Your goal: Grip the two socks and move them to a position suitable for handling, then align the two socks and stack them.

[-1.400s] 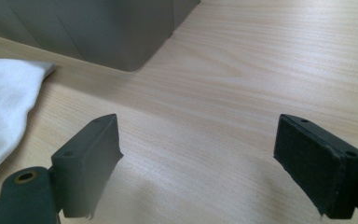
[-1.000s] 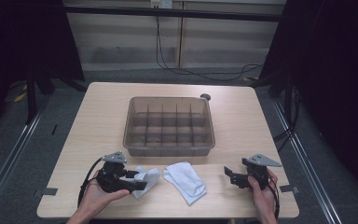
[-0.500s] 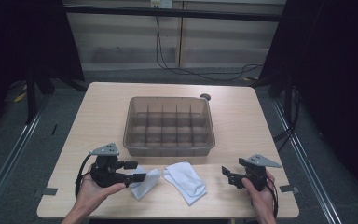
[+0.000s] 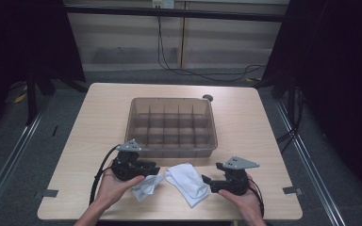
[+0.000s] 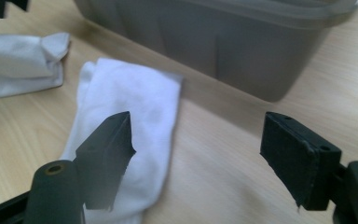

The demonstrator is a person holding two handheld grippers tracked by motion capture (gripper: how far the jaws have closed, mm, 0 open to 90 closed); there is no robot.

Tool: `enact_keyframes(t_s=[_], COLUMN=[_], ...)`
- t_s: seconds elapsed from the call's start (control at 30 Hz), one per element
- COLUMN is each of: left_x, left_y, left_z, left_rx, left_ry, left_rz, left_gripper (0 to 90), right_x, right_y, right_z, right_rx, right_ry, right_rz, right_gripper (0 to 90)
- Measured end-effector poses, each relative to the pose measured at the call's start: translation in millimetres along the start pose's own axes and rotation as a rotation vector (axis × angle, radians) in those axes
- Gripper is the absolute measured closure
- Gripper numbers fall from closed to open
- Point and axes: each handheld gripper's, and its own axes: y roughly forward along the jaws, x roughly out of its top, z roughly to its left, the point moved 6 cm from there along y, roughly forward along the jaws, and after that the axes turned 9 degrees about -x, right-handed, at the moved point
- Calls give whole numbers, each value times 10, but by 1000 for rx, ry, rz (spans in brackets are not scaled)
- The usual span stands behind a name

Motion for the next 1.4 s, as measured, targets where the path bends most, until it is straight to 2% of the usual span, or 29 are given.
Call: enact_keyframes(t_s=[0.1,0.2,0.3,0.37,0.53,0.67,0.77,0.87,0.93,0.97,1.0,1.03,1.1,1.2,1.33,1.4], left_x=[-29,-94,-140,-145,-176,-238,-258,-245,-243,-241,-229,-211,-167,-113,-62,-50], left_y=[114,233,308,344,464,560,602,603,601,601,600,579,534,451,365,365], left_z=[18,17,-9,-14,0,9,31,47,40,30,10,-9,-69,-123,-118,-95], left_rx=[-4,-2,-10,-22,-25,-7,1,12,28,26,8,8,9,35,23,28], left_ry=[-10,8,37,32,39,67,74,72,81,90,84,78,99,142,129,135], left_rz=[12,55,76,85,106,141,132,133,131,131,126,127,121,99,31,18], left_gripper=[694,704,759,775,736,715,707,688,681,667,663,657,655,654,603,570], right_x=[22,39,30,-3,-80,-123,-111,-90,-59,-30,-15,8,44,99,126,120], right_y=[32,65,99,136,198,243,232,222,203,185,175,163,147,114,119,133], right_z=[115,230,322,365,412,438,437,423,423,422,423,429,437,478,527,539], right_rx=[32,62,103,129,147,138,146,154,157,158,161,167,168,197,217,218], right_ry=[-20,-48,-59,-64,-84,-113,-108,-95,-97,-91,-91,-90,-88,-91,-107,-118], right_rz=[-5,0,7,25,62,84,89,80,69,59,54,49,38,27,29,34], right_gripper=[274,371,479,495,504,593,735,797,801,802,803,804,803,800,795,787])
